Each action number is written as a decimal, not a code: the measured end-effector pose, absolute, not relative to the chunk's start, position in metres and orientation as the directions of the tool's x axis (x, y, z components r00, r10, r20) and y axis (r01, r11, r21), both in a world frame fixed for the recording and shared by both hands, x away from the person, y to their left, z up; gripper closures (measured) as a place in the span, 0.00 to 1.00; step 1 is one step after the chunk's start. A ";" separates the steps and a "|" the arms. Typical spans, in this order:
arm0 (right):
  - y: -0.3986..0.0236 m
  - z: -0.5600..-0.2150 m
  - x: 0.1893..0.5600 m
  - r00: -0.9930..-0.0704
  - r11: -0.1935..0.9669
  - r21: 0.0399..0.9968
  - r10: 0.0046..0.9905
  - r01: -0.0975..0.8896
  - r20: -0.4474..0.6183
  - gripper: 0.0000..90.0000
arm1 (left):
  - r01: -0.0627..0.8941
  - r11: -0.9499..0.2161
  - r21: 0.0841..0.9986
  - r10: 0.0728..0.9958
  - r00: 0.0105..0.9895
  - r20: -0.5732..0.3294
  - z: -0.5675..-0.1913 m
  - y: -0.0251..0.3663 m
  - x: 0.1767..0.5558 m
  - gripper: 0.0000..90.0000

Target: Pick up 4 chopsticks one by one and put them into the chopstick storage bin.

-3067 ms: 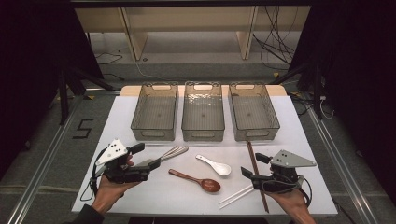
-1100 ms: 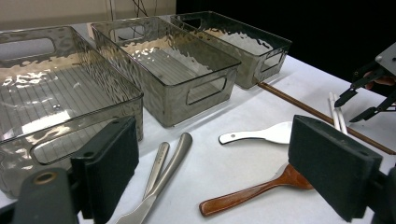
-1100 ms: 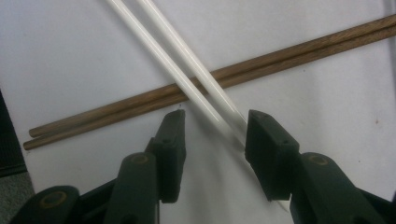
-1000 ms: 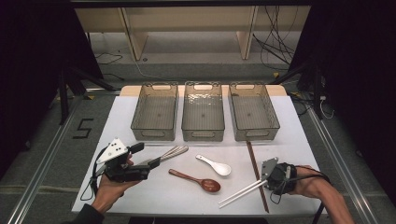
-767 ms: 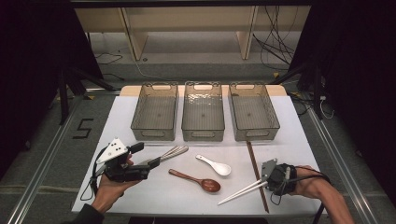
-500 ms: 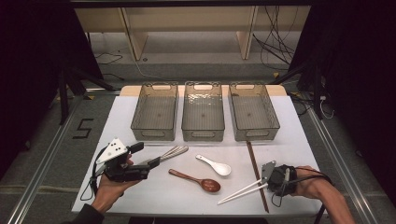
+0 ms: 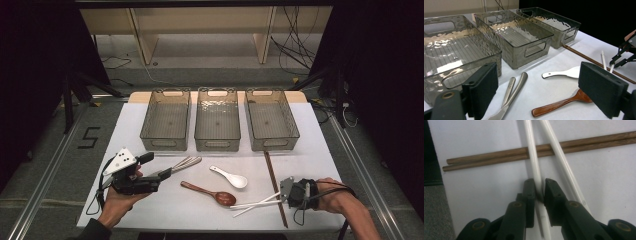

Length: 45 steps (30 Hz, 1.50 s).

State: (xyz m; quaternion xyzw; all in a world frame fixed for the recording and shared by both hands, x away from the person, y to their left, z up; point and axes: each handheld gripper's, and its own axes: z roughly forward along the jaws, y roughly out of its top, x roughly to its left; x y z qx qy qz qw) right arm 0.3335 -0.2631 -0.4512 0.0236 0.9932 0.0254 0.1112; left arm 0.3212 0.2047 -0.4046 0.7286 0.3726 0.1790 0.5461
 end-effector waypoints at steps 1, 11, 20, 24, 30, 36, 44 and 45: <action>-0.263 -0.451 0.334 -0.974 0.998 0.056 0.053 0.041 -0.220 0.90 | 0.348 -0.126 0.929 0.739 0.658 -0.146 -0.405 0.205 0.321 0.17; -0.265 -0.450 0.331 -0.982 0.999 0.053 -0.002 -0.012 -0.189 0.95 | 0.347 -0.125 0.929 0.739 0.658 -0.147 -0.405 0.205 0.321 0.17; -0.267 -0.444 0.326 -0.983 0.995 0.088 -0.027 -0.043 -0.180 0.95 | 0.348 -0.127 0.929 0.738 0.658 -0.146 -0.404 0.205 0.321 0.17; -0.267 -0.437 0.323 -0.980 0.991 0.123 -0.025 -0.050 -0.197 0.95 | 0.349 -0.128 0.928 0.738 0.658 -0.146 -0.405 0.205 0.322 0.17; -0.263 -0.428 0.324 -0.972 0.978 0.202 -0.002 -0.050 -0.234 0.95 | 0.352 -0.131 0.927 0.738 0.659 -0.146 -0.405 0.204 0.322 0.17; -0.257 -0.421 0.326 -0.968 0.959 0.280 0.038 -0.035 -0.250 0.95 | 0.357 -0.140 0.923 0.734 0.664 -0.145 -0.405 0.204 0.323 0.17; -0.240 -0.417 0.327 -0.965 0.955 0.291 0.026 -0.054 -0.263 0.95 | 0.395 -0.178 0.901 0.711 0.685 -0.160 -0.406 0.199 0.327 0.17; -0.238 -0.416 0.327 -0.962 0.957 0.283 0.021 -0.059 -0.271 0.95 | 0.398 -0.179 0.900 0.707 0.688 -0.163 -0.406 0.197 0.328 0.17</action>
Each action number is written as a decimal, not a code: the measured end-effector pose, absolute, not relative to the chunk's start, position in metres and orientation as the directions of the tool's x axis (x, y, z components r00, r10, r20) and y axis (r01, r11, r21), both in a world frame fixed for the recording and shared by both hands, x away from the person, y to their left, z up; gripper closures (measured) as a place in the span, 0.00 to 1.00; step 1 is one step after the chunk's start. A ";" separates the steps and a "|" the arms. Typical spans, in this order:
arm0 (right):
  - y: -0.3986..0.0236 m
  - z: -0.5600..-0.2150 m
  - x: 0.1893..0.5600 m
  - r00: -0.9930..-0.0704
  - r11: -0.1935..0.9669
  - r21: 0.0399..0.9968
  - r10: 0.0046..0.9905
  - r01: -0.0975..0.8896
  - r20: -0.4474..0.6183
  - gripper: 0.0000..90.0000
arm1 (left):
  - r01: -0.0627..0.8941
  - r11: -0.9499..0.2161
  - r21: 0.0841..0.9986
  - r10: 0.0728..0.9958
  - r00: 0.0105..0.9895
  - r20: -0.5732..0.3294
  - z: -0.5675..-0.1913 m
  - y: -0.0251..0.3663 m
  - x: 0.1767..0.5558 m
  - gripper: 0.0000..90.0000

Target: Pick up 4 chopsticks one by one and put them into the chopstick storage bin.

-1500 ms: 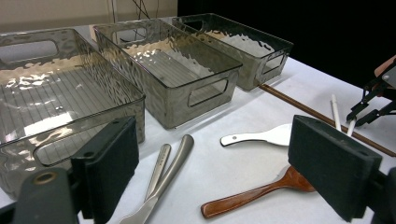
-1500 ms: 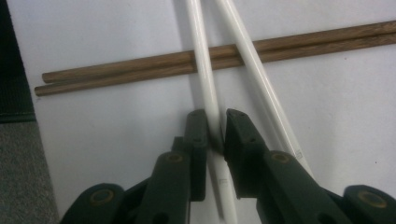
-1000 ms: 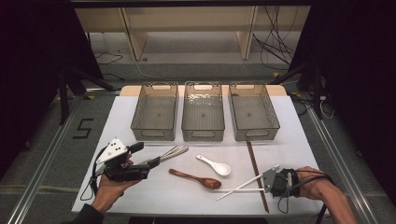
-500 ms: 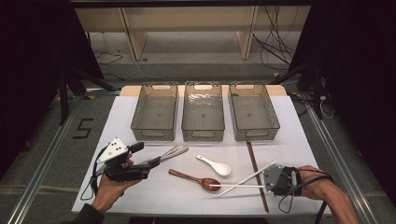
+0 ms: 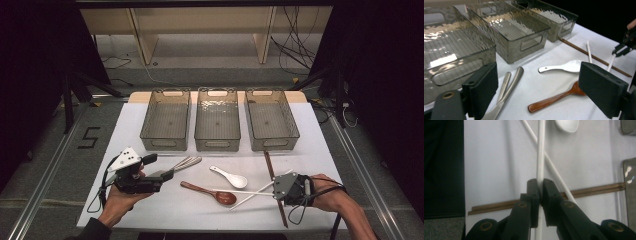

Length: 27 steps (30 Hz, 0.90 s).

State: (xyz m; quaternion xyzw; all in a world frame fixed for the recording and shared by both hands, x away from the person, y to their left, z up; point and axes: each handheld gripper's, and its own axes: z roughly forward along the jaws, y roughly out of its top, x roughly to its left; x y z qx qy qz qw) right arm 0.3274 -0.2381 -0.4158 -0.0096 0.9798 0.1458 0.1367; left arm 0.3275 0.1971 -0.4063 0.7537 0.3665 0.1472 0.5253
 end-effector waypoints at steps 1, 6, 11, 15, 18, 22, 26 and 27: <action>-0.236 -0.415 0.328 -0.963 0.956 0.286 0.021 -0.059 -0.268 0.95 | 0.400 -0.188 0.897 0.701 0.694 -0.162 -0.406 0.195 0.328 0.17; -0.220 -0.412 0.330 -0.958 0.957 0.275 -0.011 -0.093 -0.287 0.95 | 0.402 -0.226 0.887 0.675 0.722 -0.155 -0.402 0.187 0.330 0.17; -0.204 -0.409 0.332 -0.950 0.959 0.256 -0.041 -0.125 -0.309 0.95 | 0.409 -0.286 0.867 0.641 0.754 -0.144 -0.398 0.177 0.333 0.17; -0.192 -0.406 0.335 -0.949 0.958 0.252 -0.053 -0.136 -0.309 0.95 | 0.406 -0.320 0.856 0.625 0.769 -0.132 -0.395 0.169 0.335 0.17; -0.185 -0.405 0.336 -0.949 0.960 0.239 -0.068 -0.147 -0.309 0.95 | 0.399 -0.359 0.844 0.605 0.788 -0.116 -0.392 0.161 0.337 0.17; -0.177 -0.405 0.336 -0.946 0.959 0.231 -0.085 -0.162 -0.313 0.95 | 0.390 -0.431 0.814 0.567 0.819 -0.091 -0.391 0.145 0.339 0.17; -0.172 -0.405 0.336 -0.945 0.959 0.226 -0.095 -0.171 -0.313 0.95 | 0.384 -0.495 0.779 0.526 0.847 -0.083 -0.394 0.129 0.341 0.17; -0.168 -0.404 0.337 -0.941 0.959 0.215 -0.110 -0.185 -0.320 0.95 | 0.381 -0.525 0.761 0.513 0.855 -0.075 -0.395 0.124 0.341 0.17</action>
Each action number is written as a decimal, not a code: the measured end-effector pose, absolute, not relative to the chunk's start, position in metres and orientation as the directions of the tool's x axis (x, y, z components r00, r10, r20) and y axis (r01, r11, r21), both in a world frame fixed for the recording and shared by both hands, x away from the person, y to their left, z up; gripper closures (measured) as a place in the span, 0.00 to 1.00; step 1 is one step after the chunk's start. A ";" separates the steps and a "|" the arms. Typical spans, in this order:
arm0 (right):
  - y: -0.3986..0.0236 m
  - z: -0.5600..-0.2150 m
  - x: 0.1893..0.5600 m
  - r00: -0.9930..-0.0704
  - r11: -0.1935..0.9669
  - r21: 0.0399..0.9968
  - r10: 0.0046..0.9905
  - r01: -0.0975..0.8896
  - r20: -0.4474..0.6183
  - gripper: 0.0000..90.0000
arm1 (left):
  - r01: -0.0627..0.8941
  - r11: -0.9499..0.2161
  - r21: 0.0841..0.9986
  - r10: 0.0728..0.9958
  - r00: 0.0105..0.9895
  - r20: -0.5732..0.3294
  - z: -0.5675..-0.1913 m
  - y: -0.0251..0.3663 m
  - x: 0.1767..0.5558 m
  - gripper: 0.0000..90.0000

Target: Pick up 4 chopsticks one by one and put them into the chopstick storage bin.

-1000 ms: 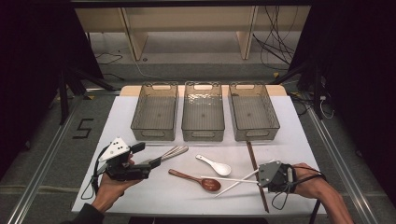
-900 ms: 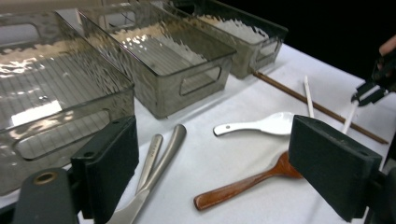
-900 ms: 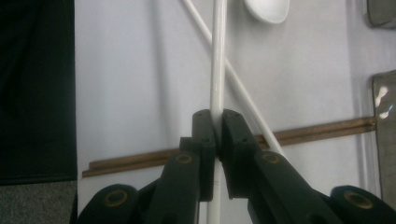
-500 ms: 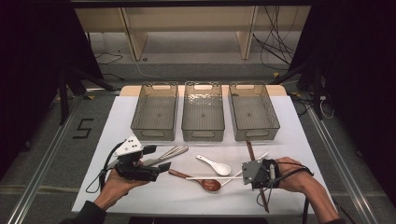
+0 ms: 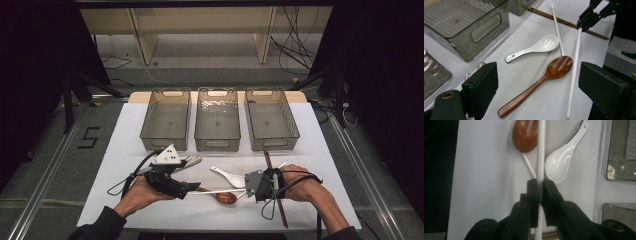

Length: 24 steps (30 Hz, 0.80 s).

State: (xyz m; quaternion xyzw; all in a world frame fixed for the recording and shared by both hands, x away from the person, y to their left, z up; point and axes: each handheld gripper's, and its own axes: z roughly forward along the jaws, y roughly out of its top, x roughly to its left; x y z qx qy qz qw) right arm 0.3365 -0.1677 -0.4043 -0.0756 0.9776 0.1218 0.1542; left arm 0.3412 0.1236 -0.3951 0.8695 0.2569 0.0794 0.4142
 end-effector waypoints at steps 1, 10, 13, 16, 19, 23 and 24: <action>-0.166 -0.404 0.336 -0.940 0.959 0.213 -0.112 -0.187 -0.323 0.94 | 0.385 -0.537 0.751 0.505 0.860 -0.079 -0.395 0.121 0.342 0.17; -0.151 -0.404 0.337 -0.934 0.959 0.193 -0.133 -0.205 -0.333 0.95 | 0.362 -0.661 0.658 0.421 0.904 -0.074 -0.402 0.099 0.340 0.21; -0.147 -0.404 0.337 -0.931 0.957 0.190 -0.148 -0.220 -0.333 0.94 | 0.345 -0.689 0.638 0.396 0.916 -0.067 -0.405 0.094 0.339 0.27; -0.147 -0.404 0.336 -0.927 0.956 0.186 -0.154 -0.227 -0.342 0.94 | 0.334 -0.702 0.629 0.381 0.922 -0.066 -0.407 0.092 0.340 0.33; -0.146 -0.403 0.336 -0.926 0.956 0.182 -0.157 -0.230 -0.343 0.94 | 0.317 -0.737 0.597 0.355 0.933 -0.058 -0.410 0.087 0.340 0.39; -0.143 -0.404 0.334 -0.927 0.956 0.174 -0.166 -0.235 -0.337 0.95 | 0.295 -0.767 0.570 0.327 0.944 -0.049 -0.412 0.080 0.340 0.47; -0.142 -0.403 0.334 -0.923 0.954 0.169 -0.179 -0.247 -0.341 0.94 | 0.293 -0.773 0.562 0.320 0.946 -0.052 -0.412 0.079 0.340 0.49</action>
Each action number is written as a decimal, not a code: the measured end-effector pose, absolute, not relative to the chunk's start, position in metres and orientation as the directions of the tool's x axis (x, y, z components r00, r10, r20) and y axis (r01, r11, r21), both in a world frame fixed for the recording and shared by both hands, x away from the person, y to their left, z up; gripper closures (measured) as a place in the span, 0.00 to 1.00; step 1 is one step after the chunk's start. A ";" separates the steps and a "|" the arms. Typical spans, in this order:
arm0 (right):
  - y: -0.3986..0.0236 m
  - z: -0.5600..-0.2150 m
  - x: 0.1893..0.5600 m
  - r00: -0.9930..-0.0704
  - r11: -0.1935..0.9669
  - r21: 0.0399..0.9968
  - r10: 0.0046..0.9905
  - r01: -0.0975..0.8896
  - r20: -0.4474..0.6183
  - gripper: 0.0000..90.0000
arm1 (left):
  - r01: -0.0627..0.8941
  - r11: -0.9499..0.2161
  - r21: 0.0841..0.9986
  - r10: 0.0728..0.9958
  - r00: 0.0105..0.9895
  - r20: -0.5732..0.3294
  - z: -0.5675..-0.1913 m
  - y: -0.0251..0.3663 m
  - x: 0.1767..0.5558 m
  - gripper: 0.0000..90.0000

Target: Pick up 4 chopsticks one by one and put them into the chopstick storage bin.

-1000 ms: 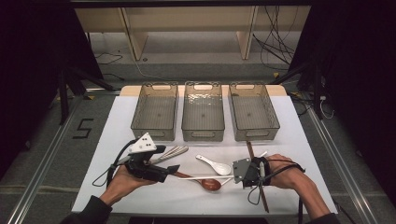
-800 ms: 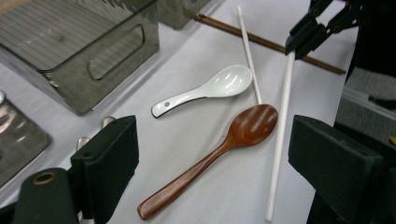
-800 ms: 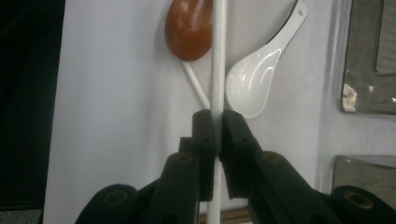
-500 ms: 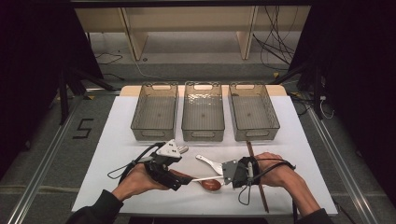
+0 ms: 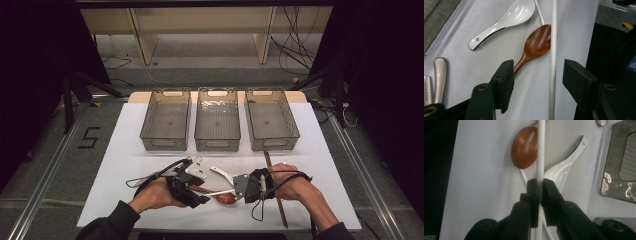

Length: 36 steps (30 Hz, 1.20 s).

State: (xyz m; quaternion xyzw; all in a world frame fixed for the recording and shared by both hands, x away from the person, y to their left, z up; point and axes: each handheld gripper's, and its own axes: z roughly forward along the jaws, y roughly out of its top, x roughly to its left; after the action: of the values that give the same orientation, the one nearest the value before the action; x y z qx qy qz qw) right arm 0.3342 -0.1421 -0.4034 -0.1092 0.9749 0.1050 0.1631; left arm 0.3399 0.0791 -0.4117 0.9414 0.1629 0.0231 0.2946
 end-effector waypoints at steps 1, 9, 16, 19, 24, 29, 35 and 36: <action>-0.142 -0.404 0.334 -0.924 0.954 0.174 -0.173 -0.243 -0.341 0.94 | 0.286 -0.778 0.559 0.311 0.949 -0.052 -0.412 0.078 0.340 0.51; -0.139 -0.404 0.331 -0.923 0.951 0.178 -0.180 -0.251 -0.341 0.94 | 0.278 -0.802 0.529 0.284 0.956 -0.071 -0.414 0.071 0.339 0.68; -0.138 -0.405 0.330 -0.920 0.949 0.171 -0.196 -0.265 -0.338 0.94 | 0.273 -0.812 0.516 0.268 0.960 -0.087 -0.415 0.068 0.339 0.79; -0.137 -0.406 0.330 -0.920 0.948 0.174 -0.198 -0.268 -0.337 0.94 | 0.269 -0.813 0.516 0.258 0.961 -0.095 -0.416 0.067 0.340 0.83; -0.137 -0.407 0.329 -0.919 0.948 0.169 -0.202 -0.270 -0.339 0.94 | 0.260 -0.815 0.518 0.241 0.965 -0.105 -0.416 0.066 0.338 0.90; -0.137 -0.407 0.328 -0.918 0.945 0.180 -0.202 -0.275 -0.340 0.94 | 0.261 -0.819 0.511 0.240 0.965 -0.107 -0.417 0.066 0.338 0.93; -0.139 -0.404 0.328 -0.914 0.941 0.195 -0.194 -0.276 -0.357 0.93 | 0.263 -0.807 0.528 0.244 0.964 -0.108 -0.414 0.070 0.339 0.94; -0.140 -0.404 0.328 -0.917 0.942 0.205 -0.181 -0.266 -0.356 0.90 | 0.264 -0.808 0.526 0.246 0.963 -0.107 -0.414 0.071 0.339 0.94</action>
State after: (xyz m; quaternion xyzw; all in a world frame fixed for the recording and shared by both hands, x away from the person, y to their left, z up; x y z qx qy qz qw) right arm 0.3282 -0.1395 -0.4036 -0.1152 0.9709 0.1257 0.1683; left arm 0.3392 0.0707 -0.4143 0.9506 0.1341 -0.0169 0.2793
